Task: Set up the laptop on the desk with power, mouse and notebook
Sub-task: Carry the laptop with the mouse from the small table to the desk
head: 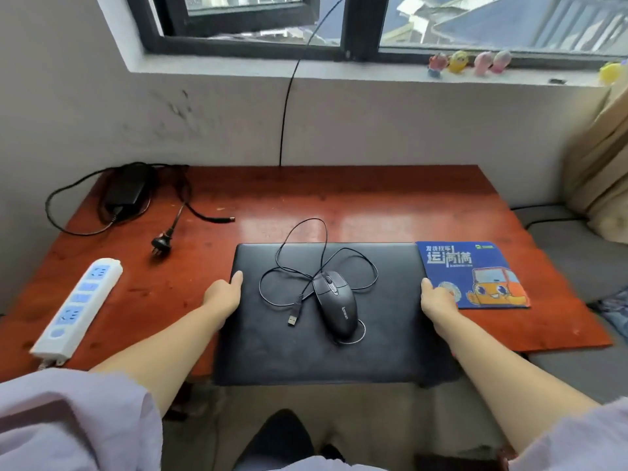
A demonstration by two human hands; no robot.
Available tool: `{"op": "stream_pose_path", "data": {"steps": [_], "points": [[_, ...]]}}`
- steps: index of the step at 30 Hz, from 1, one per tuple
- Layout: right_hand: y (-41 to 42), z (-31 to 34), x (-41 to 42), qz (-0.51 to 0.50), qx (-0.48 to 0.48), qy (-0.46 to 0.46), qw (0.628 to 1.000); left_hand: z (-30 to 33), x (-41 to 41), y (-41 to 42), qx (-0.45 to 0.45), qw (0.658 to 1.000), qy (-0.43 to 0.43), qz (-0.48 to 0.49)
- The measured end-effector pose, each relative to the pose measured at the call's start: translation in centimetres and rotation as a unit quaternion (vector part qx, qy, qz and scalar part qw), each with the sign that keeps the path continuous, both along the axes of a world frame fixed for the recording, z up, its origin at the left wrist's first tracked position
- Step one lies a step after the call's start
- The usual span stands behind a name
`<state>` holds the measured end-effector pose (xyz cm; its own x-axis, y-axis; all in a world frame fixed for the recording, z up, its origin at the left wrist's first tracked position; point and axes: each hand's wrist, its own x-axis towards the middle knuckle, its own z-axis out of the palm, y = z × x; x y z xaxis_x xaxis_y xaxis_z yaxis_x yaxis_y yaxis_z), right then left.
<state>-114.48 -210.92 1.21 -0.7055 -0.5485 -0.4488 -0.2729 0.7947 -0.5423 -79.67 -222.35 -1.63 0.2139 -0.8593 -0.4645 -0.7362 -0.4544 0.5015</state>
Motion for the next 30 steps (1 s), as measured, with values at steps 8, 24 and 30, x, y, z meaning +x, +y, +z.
{"op": "stream_pose_path", "data": {"steps": [8,24,30], "points": [[-11.7,-2.1,-4.8,0.006,0.024,-0.018,1.0,-1.1,-4.5,-11.1,0.006,1.0,-0.016,-0.005],[-20.7,-5.0,-9.9,0.191,0.091,0.079,0.974,-3.7,-8.7,-17.9,0.008,0.994,-0.094,0.063],[-20.6,-5.5,-10.1,0.225,0.081,0.109,0.965,-3.3,-8.4,-18.0,0.019,0.99,-0.136,0.031]]}}
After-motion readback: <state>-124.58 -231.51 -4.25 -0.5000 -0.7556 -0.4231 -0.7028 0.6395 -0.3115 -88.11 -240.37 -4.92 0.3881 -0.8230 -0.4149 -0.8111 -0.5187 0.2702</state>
